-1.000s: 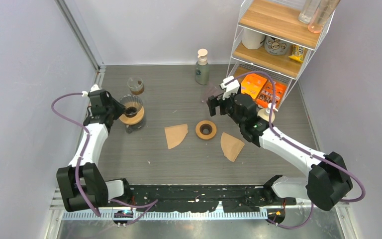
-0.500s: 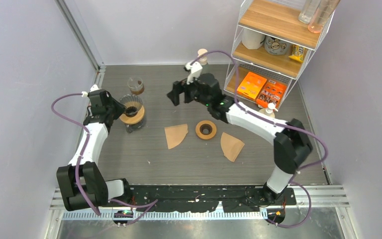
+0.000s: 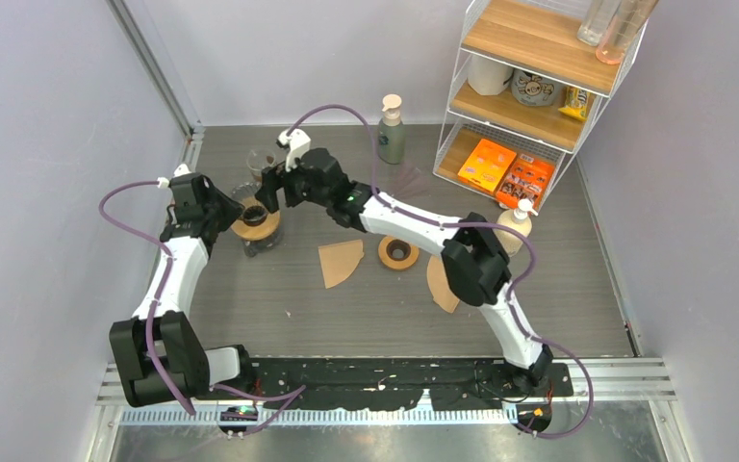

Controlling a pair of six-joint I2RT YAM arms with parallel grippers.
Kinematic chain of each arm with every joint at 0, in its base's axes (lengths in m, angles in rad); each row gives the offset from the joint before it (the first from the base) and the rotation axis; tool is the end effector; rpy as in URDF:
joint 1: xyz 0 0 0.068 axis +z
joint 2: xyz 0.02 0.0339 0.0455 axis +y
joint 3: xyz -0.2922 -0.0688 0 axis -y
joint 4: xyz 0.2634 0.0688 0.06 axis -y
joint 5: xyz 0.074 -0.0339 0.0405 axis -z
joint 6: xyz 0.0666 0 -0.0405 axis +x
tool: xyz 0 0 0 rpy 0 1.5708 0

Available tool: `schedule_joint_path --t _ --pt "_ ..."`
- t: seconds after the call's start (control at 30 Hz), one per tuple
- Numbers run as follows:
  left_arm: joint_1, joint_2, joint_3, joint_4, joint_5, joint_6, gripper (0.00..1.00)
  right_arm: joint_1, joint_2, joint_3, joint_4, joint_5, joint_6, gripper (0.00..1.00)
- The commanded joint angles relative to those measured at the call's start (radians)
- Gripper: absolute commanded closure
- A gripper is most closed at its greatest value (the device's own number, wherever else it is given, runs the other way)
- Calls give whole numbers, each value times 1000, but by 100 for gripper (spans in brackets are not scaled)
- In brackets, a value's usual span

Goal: Place the coffee filter in the dripper
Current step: Place the coffee dripper in the dripper holder.

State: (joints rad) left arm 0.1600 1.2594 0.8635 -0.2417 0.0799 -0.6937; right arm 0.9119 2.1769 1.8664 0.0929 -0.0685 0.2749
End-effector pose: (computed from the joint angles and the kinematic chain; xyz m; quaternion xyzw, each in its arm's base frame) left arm 0.3063 0.0441 0.2619 -0.3531 0.8198 -0.1529 0.4242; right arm 0.3593 0.4714 0.3000 -0.2644 0.7333 0.3721 0.5039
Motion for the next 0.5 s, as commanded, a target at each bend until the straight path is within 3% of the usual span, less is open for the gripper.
schedule_joint_path --t 0.0,0.13,0.47 --pt "0 32 -18 -130 41 44 100 23 109 228 -26 8 -45 20" --pt "1 41 -11 -152 38 58 100 44 219 380 -119 1 -101 35" --pt "-1 66 6 -184 50 78 100 49 265 349 -106 -25 -114 67"
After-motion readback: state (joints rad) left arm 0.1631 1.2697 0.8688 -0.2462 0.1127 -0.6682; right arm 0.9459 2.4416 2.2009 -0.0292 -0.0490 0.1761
